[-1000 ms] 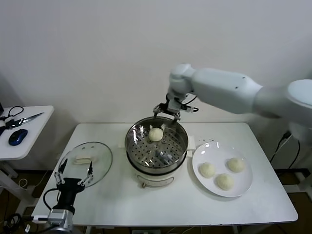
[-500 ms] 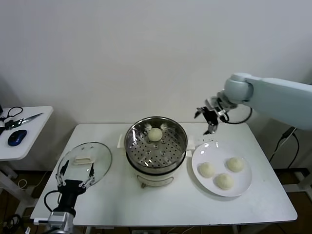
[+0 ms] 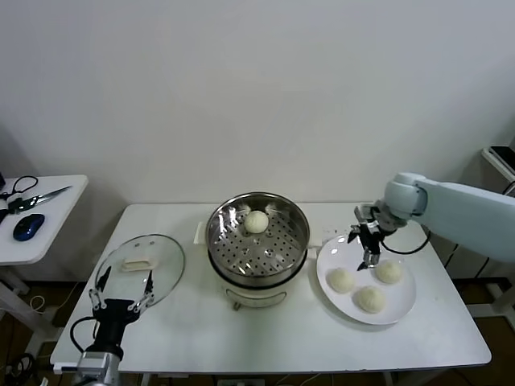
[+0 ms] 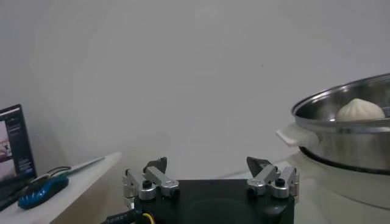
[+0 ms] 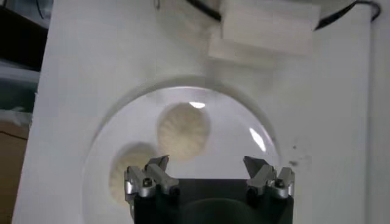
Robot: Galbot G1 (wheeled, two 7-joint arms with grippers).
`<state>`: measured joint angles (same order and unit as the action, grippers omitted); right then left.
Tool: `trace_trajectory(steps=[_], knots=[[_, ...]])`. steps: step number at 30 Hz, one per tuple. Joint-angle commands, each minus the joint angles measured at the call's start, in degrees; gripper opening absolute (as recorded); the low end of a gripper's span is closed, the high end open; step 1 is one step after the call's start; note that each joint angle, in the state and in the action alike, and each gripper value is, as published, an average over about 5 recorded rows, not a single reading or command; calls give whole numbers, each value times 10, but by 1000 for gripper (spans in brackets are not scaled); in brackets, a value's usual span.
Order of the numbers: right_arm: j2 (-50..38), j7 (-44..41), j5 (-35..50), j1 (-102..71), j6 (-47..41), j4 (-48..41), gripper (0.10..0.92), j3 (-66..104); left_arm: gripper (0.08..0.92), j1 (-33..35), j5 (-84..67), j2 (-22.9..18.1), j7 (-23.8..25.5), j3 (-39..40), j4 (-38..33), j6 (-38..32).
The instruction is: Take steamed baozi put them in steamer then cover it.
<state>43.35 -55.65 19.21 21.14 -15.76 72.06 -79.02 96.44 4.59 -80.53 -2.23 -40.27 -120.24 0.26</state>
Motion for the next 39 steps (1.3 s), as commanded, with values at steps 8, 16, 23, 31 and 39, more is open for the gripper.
trace_trajectory(steps=[8, 16, 23, 31, 39], knots=[[57, -2, -50, -123, -5, -76, 823, 89, 823, 3, -3, -6, 0, -2, 2, 1], [62, -11, -51, -120, 0, -89, 823, 91, 823, 7, -8, -7, 0, -5, 2, 1], [62, -14, -38, -115, 1, -89, 781, 85, 823, 5, -5, -7, 0, -4, 3, 1], [59, -13, -32, -106, 2, -86, 706, 83, 823, 6, -3, -7, -1, -3, 3, 1], [24, -13, 27, 9, 7, -56, 696, 25, 823, 7, -4, -5, 0, -1, 1, 2]])
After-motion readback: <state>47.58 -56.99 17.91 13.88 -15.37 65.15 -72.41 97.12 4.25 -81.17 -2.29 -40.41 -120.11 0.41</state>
